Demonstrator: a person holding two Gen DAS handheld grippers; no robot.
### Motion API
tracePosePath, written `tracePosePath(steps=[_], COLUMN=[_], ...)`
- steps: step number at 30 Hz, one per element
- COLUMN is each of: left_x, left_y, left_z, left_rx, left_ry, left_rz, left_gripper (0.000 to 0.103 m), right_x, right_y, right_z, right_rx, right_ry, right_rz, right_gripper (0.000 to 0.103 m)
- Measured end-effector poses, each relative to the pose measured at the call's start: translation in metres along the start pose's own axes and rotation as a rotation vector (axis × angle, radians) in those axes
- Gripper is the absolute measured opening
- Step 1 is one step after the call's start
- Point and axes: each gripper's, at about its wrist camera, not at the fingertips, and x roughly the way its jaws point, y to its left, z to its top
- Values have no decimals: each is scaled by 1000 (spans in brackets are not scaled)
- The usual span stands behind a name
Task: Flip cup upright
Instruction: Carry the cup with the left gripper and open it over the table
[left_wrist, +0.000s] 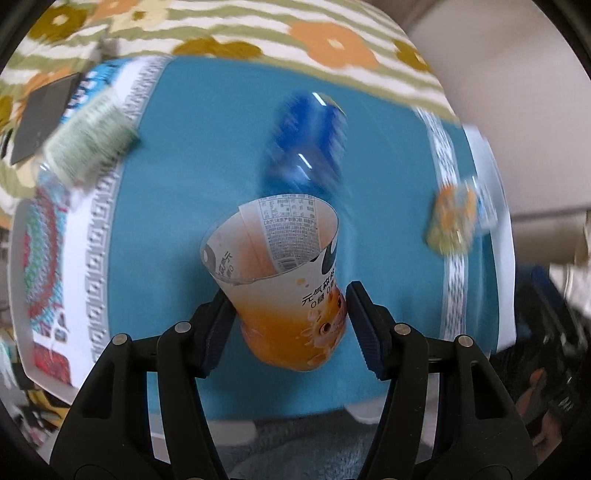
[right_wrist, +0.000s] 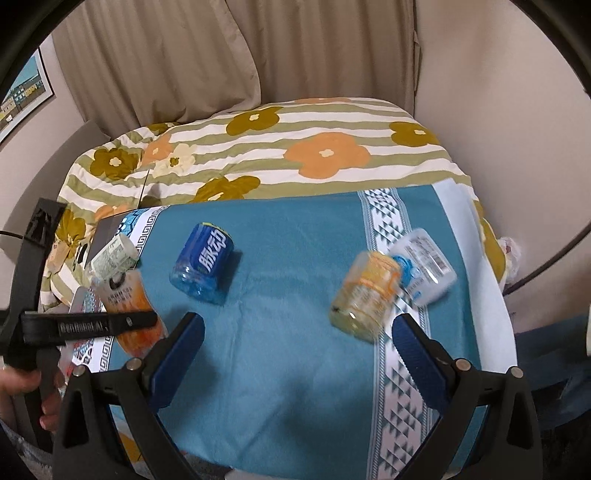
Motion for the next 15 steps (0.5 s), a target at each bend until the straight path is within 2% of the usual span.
tracePosePath(steps=[8,15], left_x=[40,63], left_y=[-52,-72], left_z=[-42,-36], left_rx=[146,210], left_ry=[145,159], left_rz=[4,46], left_gripper=[65,65], right_x=[-13,-11], right_y=[-33,-67], right_z=[-38,-65], right_rx=[67,162], right_ry=[20,53], right_rz=[-10,-38], right_gripper=[102,102])
